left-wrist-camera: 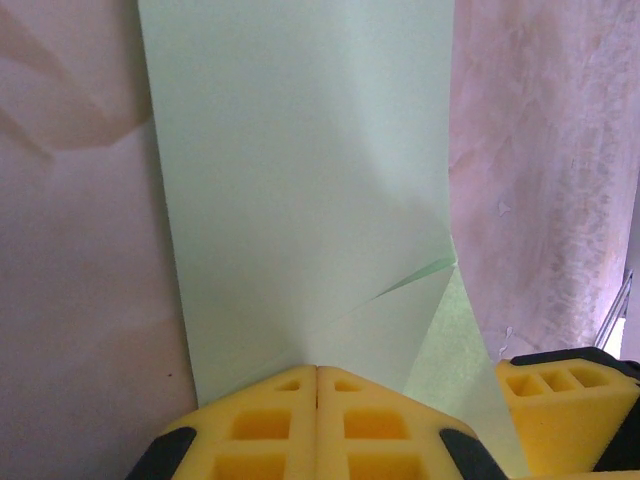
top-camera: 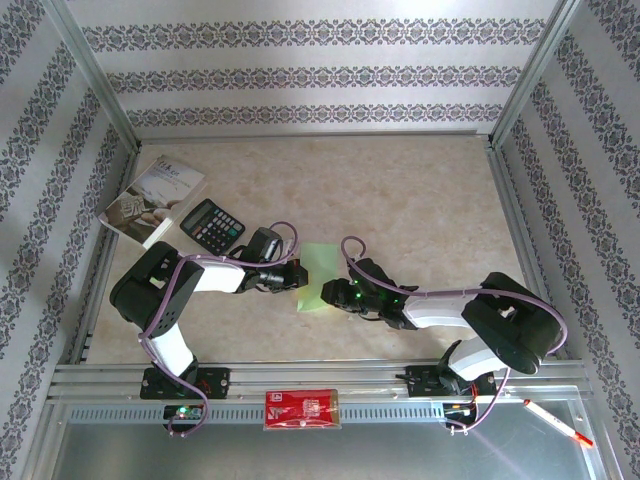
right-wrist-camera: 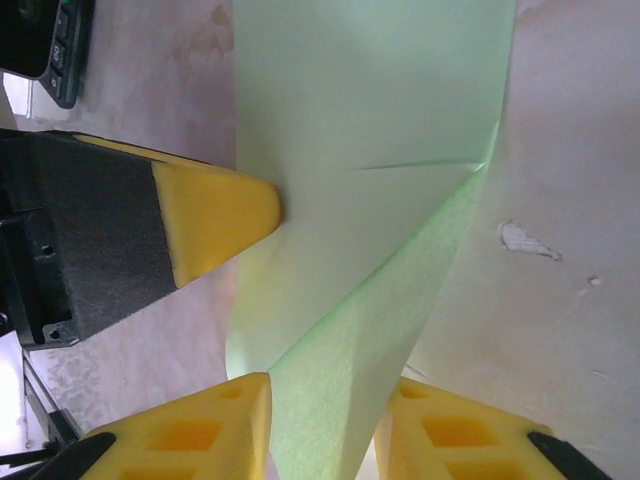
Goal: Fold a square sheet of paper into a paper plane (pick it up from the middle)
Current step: Turn over the paper at the center of the table.
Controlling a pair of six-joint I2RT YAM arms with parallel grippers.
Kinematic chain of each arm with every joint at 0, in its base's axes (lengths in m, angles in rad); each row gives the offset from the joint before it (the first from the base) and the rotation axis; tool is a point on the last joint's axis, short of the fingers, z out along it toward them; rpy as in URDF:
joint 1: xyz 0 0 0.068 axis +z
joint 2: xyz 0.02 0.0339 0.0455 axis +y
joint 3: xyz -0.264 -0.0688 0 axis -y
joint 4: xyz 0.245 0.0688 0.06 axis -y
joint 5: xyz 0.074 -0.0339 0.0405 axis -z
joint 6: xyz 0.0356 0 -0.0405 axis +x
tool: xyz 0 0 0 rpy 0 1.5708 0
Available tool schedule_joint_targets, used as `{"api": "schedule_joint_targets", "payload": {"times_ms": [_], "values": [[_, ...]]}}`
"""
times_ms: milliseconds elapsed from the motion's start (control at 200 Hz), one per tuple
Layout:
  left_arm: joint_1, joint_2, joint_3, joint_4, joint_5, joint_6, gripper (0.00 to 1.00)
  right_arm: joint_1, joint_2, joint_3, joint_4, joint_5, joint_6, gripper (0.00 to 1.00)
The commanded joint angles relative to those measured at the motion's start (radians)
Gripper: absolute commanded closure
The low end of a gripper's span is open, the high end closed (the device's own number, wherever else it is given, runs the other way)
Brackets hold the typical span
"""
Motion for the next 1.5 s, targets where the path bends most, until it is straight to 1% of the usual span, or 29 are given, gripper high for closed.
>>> {"api": "schedule_joint_targets", "payload": {"times_ms": [0, 110, 335, 355, 440, 530, 724, 794, 884, 979, 1059, 1129, 1194, 1239, 1344, 1409, 1494], "values": [[0.006, 0.031, -0.011, -0.060, 0.000, 0.019, 0.99, 0.017, -0.013, -0.031, 0.050, 0.030, 0.020, 0.68], [0.005, 0.030, -0.011, -0.060, 0.000, 0.019, 0.99, 0.046, -0.028, -0.043, 0.053, 0.077, 0.041, 0.68], [0.004, 0.030, -0.010, -0.066, -0.002, 0.022, 0.99, 0.094, -0.052, -0.062, 0.066, 0.184, 0.081, 0.74], [0.006, 0.030, -0.012, -0.066, -0.002, 0.022, 0.99, 0.098, -0.058, -0.089, 0.065, 0.193, 0.082, 0.74], [0.005, 0.031, -0.013, -0.066, -0.003, 0.025, 0.99, 0.113, -0.070, -0.096, 0.059, 0.229, 0.086, 0.77], [0.006, 0.034, -0.014, -0.061, -0.002, 0.021, 0.99, 0.118, -0.064, -0.098, 0.062, 0.249, 0.090, 0.81], [0.005, 0.030, -0.013, -0.063, 0.000, 0.020, 0.99, 0.118, -0.052, -0.084, 0.073, 0.251, 0.086, 0.91], [0.005, 0.026, -0.008, -0.062, 0.006, 0.017, 0.93, 0.117, -0.056, -0.074, 0.046, 0.254, 0.081, 0.96], [0.006, 0.006, -0.003, -0.037, 0.034, -0.008, 0.79, 0.106, -0.065, -0.074, 0.010, 0.248, 0.070, 1.00], [0.010, -0.034, 0.002, 0.024, 0.083, -0.066, 0.64, 0.069, -0.098, -0.080, -0.042, 0.212, 0.045, 1.00], [0.026, -0.092, -0.009, 0.099, 0.115, -0.137, 0.56, 0.013, -0.160, -0.074, -0.144, 0.151, -0.030, 1.00], [0.054, -0.148, -0.021, 0.139, 0.127, -0.191, 0.51, -0.046, -0.244, -0.014, -0.324, 0.099, -0.125, 1.00], [0.088, -0.205, -0.026, 0.128, 0.121, -0.208, 0.49, -0.092, -0.332, 0.049, -0.530, 0.089, -0.229, 1.00], [0.107, -0.246, -0.019, 0.077, 0.111, -0.191, 0.48, -0.118, -0.381, 0.122, -0.710, 0.112, -0.320, 1.00], [0.148, -0.326, 0.026, -0.120, 0.058, -0.090, 0.47, -0.126, -0.421, 0.280, -1.015, 0.212, -0.480, 1.00], [0.164, -0.364, 0.064, -0.234, 0.018, -0.020, 0.47, -0.116, -0.404, 0.374, -1.150, 0.268, -0.553, 1.00], [0.189, -0.400, 0.100, -0.353, -0.035, 0.040, 0.47, -0.074, -0.348, 0.486, -1.276, 0.342, -0.626, 1.00]]}}
